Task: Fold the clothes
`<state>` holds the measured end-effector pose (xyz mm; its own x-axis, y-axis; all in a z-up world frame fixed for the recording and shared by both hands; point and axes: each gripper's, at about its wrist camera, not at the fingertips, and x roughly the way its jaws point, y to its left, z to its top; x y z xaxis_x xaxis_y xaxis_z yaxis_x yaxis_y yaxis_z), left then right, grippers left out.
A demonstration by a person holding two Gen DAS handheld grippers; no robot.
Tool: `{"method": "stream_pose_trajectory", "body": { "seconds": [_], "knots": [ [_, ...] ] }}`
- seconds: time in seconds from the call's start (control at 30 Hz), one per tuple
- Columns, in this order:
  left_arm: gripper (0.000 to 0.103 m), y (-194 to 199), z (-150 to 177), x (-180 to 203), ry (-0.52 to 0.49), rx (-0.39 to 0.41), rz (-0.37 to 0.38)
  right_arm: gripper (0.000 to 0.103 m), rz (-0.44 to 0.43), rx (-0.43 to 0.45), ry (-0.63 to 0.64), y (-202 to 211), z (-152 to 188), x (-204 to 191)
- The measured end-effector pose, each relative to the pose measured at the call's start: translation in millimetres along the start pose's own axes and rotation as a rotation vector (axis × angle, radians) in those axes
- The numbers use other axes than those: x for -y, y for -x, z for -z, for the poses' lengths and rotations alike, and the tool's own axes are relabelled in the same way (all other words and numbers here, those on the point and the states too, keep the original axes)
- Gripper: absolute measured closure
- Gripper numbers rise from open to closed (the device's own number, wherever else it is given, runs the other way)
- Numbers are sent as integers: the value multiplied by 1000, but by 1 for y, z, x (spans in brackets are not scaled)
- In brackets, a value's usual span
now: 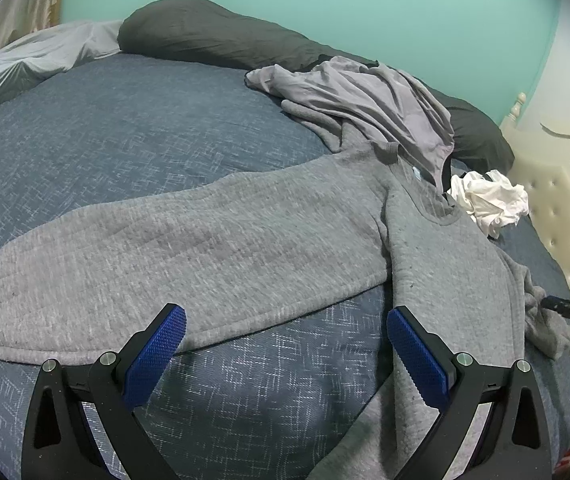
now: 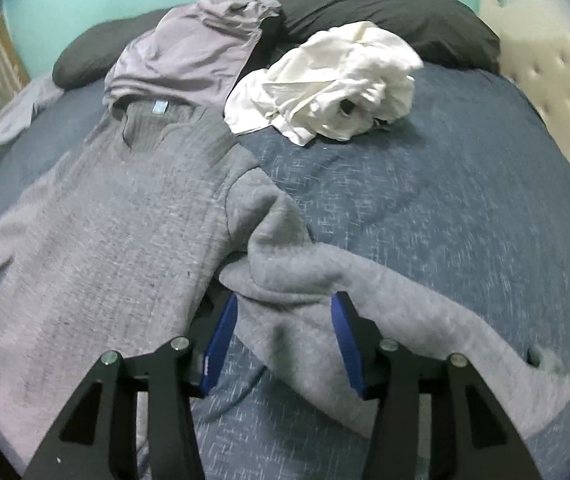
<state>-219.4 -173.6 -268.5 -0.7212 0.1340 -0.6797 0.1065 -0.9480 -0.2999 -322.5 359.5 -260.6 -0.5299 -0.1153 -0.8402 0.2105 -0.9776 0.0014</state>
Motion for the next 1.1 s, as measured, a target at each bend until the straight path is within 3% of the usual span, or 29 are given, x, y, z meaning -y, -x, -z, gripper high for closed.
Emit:
{"method": "stream_pose_trajectory", "body": {
  "seconds": [0.23, 0.33, 0.4, 0.5, 0.83, 1.0, 1.1],
  "knots": [
    [0, -2, 1, 0, -4, -6, -2, 53, 100, -46, 136, -32, -1, -14],
    [0, -4, 1, 0, -5, -10, -4, 69, 102, -58, 148, -39, -2, -12],
    [0, -5, 1, 0, -5, -11, -5, 85, 104, -55, 164, -39, -3, -12],
    [0, -6, 1, 0, -7, -13, -4, 95, 107, -48, 174, -37, -4, -11],
    [0, -5, 1, -1, 1, -10, -3, 97, 138, 58, 34, 2, -25, 31],
    [0, -6, 1, 0, -2, -12, 0, 97, 171, 97, 41, 17, -43, 33],
    [0, -6, 2, 0, -4, -13, 1, 97, 143, 94, 55, 20, -42, 25]
  ]
}}
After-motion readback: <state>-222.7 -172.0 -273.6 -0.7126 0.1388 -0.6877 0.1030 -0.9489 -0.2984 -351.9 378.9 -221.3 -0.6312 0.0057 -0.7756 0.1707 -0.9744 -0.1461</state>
